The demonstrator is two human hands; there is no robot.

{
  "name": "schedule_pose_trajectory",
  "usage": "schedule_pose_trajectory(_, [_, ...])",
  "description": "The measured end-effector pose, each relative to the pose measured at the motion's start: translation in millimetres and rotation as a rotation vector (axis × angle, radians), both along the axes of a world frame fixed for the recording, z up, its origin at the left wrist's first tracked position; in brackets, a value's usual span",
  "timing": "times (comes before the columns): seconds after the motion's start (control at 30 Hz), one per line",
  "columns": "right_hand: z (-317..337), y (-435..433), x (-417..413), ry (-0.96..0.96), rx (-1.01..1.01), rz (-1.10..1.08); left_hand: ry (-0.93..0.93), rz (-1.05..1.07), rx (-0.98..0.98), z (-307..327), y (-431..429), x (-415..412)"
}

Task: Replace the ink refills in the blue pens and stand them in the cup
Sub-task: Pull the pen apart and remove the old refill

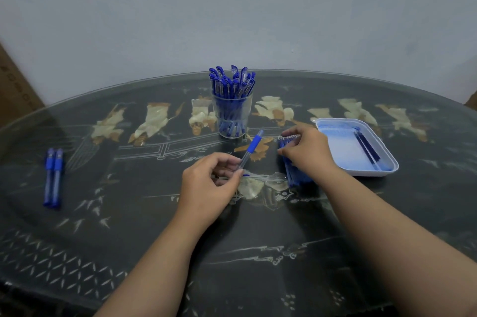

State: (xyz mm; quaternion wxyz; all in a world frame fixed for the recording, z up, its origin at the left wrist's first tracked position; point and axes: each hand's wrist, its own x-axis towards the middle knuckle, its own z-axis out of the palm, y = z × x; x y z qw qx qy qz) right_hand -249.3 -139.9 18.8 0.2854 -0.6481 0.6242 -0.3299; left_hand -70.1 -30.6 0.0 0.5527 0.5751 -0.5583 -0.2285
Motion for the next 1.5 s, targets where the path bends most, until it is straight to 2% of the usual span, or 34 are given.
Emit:
schedule_pose_trajectory(0.63, [-5,1,10,0.139,-0.093,-0.034,-0.009,-0.009,0.029,0,-1,0])
schedule_pose_trajectory(0.93, [-1,6,8,0.06,-0.103,-0.036,0.003,-0.016,0.023,1,1,0])
schedule_pose_trajectory(1.1, [0,25,-4,-0.017,-0.211,-0.112,-0.011,-0.024,-0.017,3,3,-1])
schedule_pose_trajectory(1.2, [-6,35,-20,0.182,-0.391,-0.201,-0.06,-0.043,-0.022,4,4,-4])
schedule_pose_trajectory(1.27, [-8,37,-33,0.34,-0.427,-0.266,-0.084,-0.039,-0.029,5,4,-7])
schedule_pose_trajectory(1.4, [-5,37,-59,0.533,-0.302,-0.297,-0.044,0.004,-0.036,9,4,-13])
schedule_pose_trajectory(1.5, [-6,37,-70,0.548,-0.204,-0.282,-0.01,0.036,-0.032,8,5,-13])
